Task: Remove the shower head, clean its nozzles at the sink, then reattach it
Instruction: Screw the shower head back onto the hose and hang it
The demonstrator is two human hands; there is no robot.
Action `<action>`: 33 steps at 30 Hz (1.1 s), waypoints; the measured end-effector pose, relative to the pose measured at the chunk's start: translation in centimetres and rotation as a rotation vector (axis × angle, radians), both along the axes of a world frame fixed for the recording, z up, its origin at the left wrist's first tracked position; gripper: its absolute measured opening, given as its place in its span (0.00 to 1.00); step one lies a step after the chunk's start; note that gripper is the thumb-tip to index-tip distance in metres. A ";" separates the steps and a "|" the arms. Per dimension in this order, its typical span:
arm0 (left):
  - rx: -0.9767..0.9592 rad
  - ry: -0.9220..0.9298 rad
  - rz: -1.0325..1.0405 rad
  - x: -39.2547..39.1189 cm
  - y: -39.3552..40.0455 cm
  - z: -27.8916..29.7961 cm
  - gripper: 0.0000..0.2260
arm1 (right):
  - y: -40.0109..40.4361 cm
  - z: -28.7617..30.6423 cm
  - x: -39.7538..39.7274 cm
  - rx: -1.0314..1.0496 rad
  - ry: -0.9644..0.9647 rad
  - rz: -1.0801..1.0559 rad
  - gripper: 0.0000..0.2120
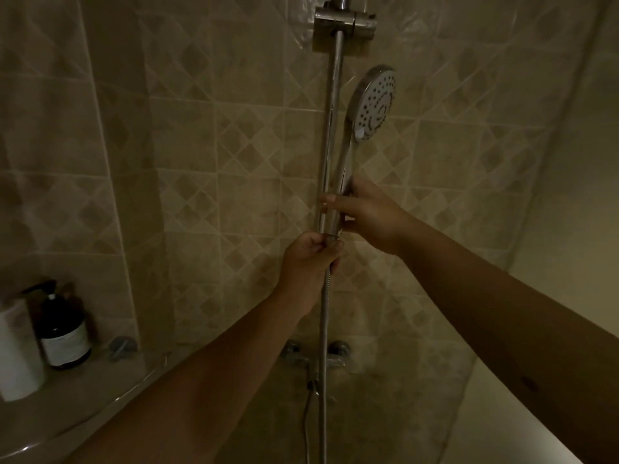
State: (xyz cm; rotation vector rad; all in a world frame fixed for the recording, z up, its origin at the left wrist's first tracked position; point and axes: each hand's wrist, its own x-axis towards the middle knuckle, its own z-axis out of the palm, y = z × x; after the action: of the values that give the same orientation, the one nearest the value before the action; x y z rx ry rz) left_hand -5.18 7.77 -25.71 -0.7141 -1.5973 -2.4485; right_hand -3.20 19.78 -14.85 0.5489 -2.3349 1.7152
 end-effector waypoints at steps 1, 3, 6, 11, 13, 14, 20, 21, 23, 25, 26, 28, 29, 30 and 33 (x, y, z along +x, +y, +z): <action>0.004 -0.003 -0.006 0.0 0.0 0.1 0.04 | 0.2 0.1 0.0 -0.012 -0.020 0.034 0.16; -0.004 -0.007 0.003 0.0 0.0 0.1 0.03 | 0.5 0.2 0.1 0.024 0.009 0.015 0.14; -0.019 -0.022 0.027 0.0 0.1 0.0 0.03 | 0.3 0.2 0.3 0.064 0.080 -0.115 0.15; 0.036 -0.044 -0.027 0.7 0.4 0.3 0.04 | -0.7 0.0 0.5 0.036 0.066 -0.078 0.15; 0.026 -0.045 -0.029 1.0 0.2 0.6 0.04 | -0.7 0.2 0.6 -0.024 0.024 -0.011 0.16; 0.017 -0.042 -0.016 1.1 0.0 0.7 0.03 | -0.6 0.3 0.6 -0.032 0.026 -0.006 0.16; 0.015 -0.030 0.059 1.5 -0.3 0.7 0.03 | -1.1 0.3 0.5 0.008 0.117 -0.132 0.14; 0.026 -0.043 0.052 1.5 -0.3 0.7 0.02 | -1.2 0.2 0.5 0.005 0.095 -0.088 0.15; 0.042 -0.069 0.035 1.5 -0.5 0.7 0.02 | -1.2 0.1 0.4 -0.024 0.031 0.006 0.17; 0.043 -0.076 0.031 1.4 -0.7 0.6 0.04 | -1.1 0.1 0.4 -0.031 0.027 0.041 0.14; 0.040 -0.079 0.041 1.4 -0.8 0.6 0.05 | -0.9 0.1 0.4 -0.025 0.048 0.026 0.12; 0.035 -0.081 0.067 1.3 -0.9 0.5 0.10 | -1.0 0.1 0.3 -0.033 0.083 -0.058 0.14; 0.034 -0.078 0.076 1.3 -0.9 0.5 0.11 | -1.2 0.0 0.3 -0.034 0.094 -0.096 0.16; 0.034 -0.075 0.076 1.4 -0.9 0.5 0.11 | -1.4 -0.1 0.3 -0.025 0.103 -0.110 0.18; 0.032 -0.073 0.025 1.6 -1.0 0.6 0.09 | -1.6 -0.2 0.4 0.025 0.089 -0.060 0.17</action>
State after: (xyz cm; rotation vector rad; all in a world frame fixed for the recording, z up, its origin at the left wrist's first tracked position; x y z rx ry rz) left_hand -3.62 6.79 -25.10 -0.6036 -1.5784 -2.5035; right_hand -2.79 18.19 -15.05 0.5426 -2.2906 1.6038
